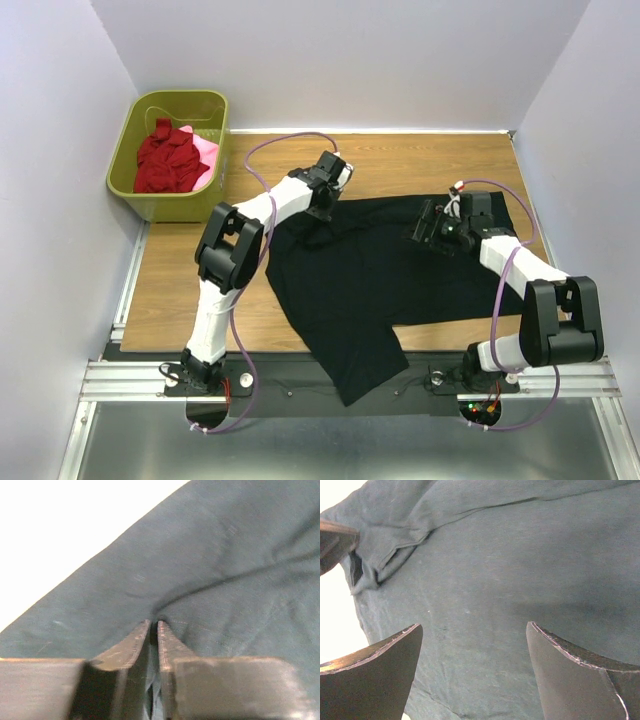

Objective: Fold and stack the t-shirts
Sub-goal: Fold the tshirt

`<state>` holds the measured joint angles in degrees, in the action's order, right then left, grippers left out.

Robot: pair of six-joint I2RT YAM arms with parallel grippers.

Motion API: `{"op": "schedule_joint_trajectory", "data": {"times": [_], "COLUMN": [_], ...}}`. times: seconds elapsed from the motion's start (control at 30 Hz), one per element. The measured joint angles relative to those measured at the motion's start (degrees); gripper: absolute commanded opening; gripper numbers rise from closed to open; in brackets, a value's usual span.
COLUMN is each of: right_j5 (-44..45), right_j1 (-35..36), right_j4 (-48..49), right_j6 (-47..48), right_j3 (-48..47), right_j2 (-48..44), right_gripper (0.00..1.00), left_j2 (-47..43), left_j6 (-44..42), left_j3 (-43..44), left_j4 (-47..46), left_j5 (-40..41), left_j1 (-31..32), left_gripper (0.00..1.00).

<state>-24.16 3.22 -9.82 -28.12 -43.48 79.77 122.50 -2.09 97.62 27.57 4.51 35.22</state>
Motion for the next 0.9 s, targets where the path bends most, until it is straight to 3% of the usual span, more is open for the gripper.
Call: {"op": "schedule_joint_trajectory", "data": {"times": [0.2, 0.37, 0.57, 0.67, 0.9], "right_j5": [-0.6, -0.5, -0.2, 0.0, 0.3], "right_j1": [2.2, 2.4, 2.4, 2.4, 2.4], "right_j4": [0.0, 0.0, 0.0, 0.0, 0.0], "right_j6": [0.3, 0.9, 0.9, 0.9, 0.9], "right_j3": [-0.7, -0.7, -0.7, -0.7, -0.7], "right_j2": [0.3, 0.3, 0.3, 0.3, 0.1], "right_gripper": [0.90, 0.90, 0.90, 0.90, 0.90], "left_j2": [-0.1, -4.8, -12.5, -11.9, -7.6], "left_j6": [0.5, -1.1, -6.3, -7.7, -10.0], "left_j3": [1.4, -4.3, -10.5, -10.6, -10.5], "left_j4": [-2.1, -5.0, -7.8, -8.7, -9.3], "left_j5": [1.6, 2.9, 8.2, 9.0, 11.0], "left_j1": [-1.4, 0.2, 10.1, 13.4, 12.1], "left_gripper": [0.51, 0.52, 0.52, 0.52, 0.50]}}
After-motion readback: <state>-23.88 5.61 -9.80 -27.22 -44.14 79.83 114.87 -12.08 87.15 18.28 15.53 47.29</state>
